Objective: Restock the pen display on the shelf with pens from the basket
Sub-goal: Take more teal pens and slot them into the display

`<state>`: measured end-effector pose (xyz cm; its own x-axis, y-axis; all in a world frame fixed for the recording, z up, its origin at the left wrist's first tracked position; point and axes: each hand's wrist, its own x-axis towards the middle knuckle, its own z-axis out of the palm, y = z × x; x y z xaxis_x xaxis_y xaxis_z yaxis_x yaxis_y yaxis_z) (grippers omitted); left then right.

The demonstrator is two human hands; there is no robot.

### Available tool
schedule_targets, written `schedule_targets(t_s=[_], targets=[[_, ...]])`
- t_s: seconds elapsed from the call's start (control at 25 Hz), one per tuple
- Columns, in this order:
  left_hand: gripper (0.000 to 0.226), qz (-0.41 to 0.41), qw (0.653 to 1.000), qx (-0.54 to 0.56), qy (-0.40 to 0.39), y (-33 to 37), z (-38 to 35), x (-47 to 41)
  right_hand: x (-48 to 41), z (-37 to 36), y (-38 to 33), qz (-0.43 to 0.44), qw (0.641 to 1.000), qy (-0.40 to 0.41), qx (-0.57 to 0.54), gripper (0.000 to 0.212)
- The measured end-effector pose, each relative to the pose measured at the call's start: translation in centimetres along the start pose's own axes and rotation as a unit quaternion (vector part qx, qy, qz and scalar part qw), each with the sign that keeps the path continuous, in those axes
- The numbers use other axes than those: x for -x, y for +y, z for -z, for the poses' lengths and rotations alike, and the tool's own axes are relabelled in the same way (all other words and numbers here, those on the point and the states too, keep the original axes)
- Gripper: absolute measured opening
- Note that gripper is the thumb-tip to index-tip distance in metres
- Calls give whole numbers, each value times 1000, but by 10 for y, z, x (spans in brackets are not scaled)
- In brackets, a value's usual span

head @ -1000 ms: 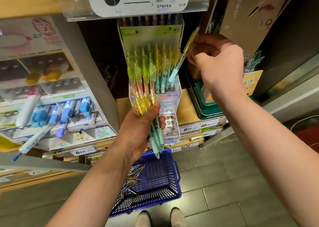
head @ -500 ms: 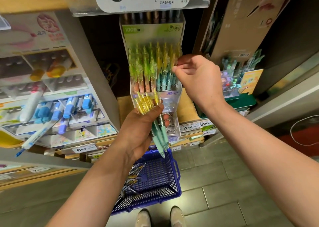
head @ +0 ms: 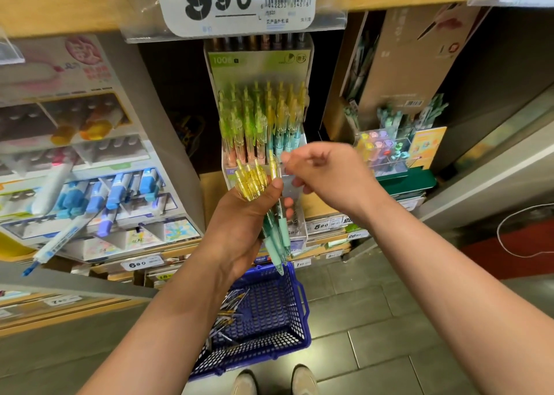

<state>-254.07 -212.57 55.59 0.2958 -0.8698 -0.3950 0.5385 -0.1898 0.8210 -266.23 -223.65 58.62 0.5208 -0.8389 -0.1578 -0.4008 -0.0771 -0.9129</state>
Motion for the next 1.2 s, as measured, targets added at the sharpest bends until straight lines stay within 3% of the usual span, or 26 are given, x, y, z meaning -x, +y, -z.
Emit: schedule_targets(t_s=[0.04,0.12,0.28,0.4,0.48,0.6,0.76,0.88,0.96,1.2], targets=[[24,-6,1000,-14,-5,0,-1,1,7,-1,0,-21,997,-53,-50,16],[24,-12,999,-39,-6,0,-3,3,13,-1,2,-51,987,-82,-126,11],[15,-14,999,-42,4,4,-3,1,9,9,-2,-63,978,-41,-194,10],[14,-1,1000,-2,26,4,0,-3,-1,26,-10,-21,974,75,-212,9],[16,32,997,47,42,2,3,-5,-11,38,-18,13,966,174,-191,4],[8,77,993,69,59,-2,9,-7,-24,46,-25,58,962,237,-121,11],[13,89,991,85,59,-7,15,-7,-32,40,-23,89,967,237,28,22],[9,84,990,90,64,-8,17,-6,-35,32,-17,103,965,220,97,14],[9,79,992,82,59,-8,17,-7,-36,25,-10,116,965,199,126,2],[10,44,996,61,44,-8,15,-8,-33,19,6,82,970,187,130,11]])
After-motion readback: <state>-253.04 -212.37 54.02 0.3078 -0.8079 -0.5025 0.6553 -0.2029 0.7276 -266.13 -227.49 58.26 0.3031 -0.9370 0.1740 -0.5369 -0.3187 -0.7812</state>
